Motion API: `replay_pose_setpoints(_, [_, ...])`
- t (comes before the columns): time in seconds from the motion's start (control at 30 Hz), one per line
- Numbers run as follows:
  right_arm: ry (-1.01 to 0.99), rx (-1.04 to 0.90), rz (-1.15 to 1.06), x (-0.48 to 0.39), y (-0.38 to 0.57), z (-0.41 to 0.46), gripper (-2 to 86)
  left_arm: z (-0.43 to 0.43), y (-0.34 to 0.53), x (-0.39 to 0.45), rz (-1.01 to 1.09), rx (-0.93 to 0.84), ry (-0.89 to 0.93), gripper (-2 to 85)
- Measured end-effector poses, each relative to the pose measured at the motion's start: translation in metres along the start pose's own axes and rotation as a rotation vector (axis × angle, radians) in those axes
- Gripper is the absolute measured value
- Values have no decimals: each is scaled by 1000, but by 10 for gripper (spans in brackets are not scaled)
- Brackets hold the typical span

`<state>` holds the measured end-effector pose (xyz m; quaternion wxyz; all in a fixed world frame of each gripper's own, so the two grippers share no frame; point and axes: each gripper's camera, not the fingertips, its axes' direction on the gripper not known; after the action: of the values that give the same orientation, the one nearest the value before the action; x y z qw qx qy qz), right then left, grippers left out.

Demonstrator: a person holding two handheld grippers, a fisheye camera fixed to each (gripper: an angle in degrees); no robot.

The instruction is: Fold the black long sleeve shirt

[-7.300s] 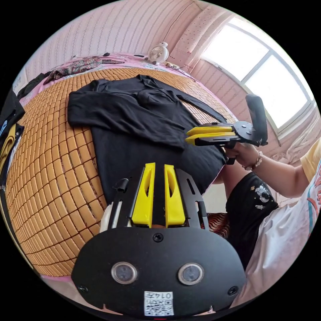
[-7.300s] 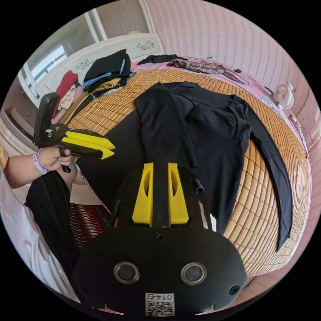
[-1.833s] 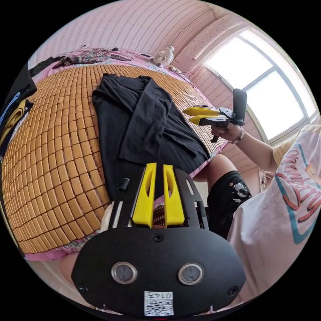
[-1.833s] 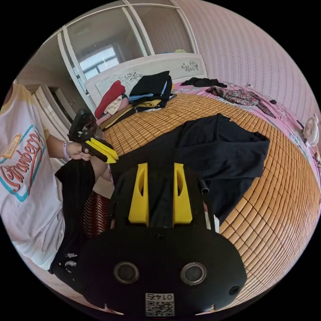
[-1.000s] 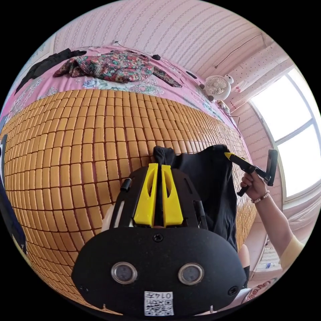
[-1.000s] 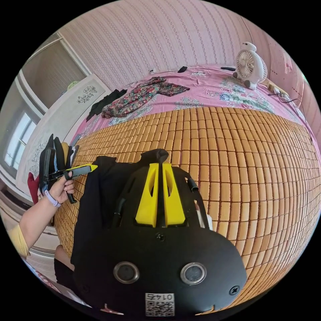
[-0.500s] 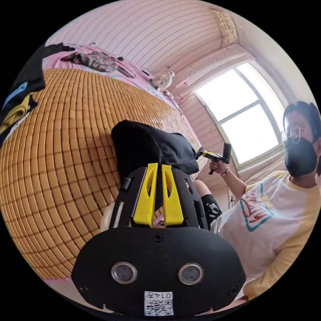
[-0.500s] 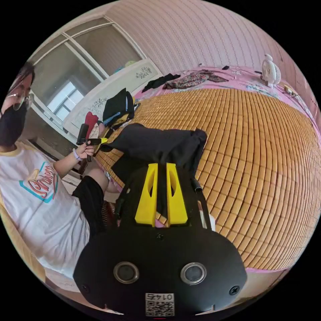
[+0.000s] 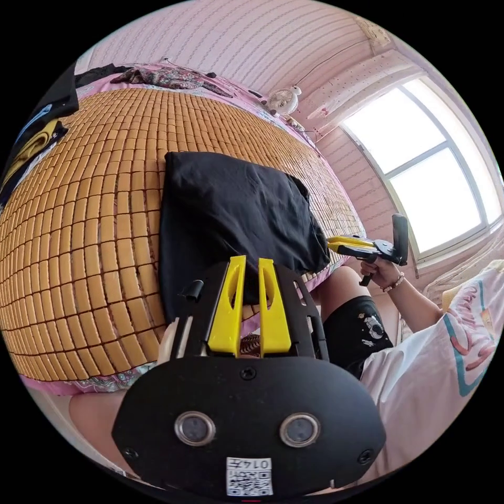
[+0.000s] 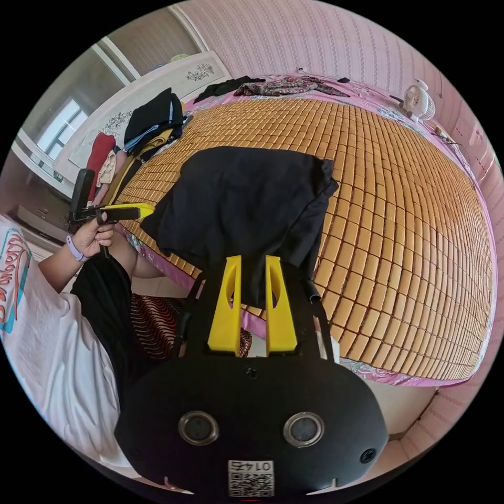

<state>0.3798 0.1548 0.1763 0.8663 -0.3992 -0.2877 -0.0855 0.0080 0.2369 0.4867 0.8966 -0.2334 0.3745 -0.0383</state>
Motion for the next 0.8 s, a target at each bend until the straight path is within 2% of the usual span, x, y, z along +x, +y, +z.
replay_pose_setpoints(0.1, [33,-63,-62,-22,-13,29,69,24,-1,27,97,-55,-81,22])
replay_pose_setpoints(0.17, [157,-153,-117,-37,-17,57,67,43,4,37,159,-140,-199,5])
replay_pose_setpoints(0.2, [164,-125,-138,-42,-17,58,66,52,11,39,196,-168,-258,-1])
replay_pose_setpoints(0.27, [217,-86,-149,-52,-15,66,64,50,18,39,190,-132,-252,-6])
replay_pose_setpoints(0.5, [204,-154,-155,-60,-37,74,50,50,23,44,233,-130,-341,-10])
replay_pose_setpoints(0.73, [51,19,-162,-50,-93,44,1,29,25,33,194,-98,-400,-10])
replay_pose_setpoints(0.8, [80,12,-194,-52,-124,50,-2,4,26,41,207,-15,-408,-10])
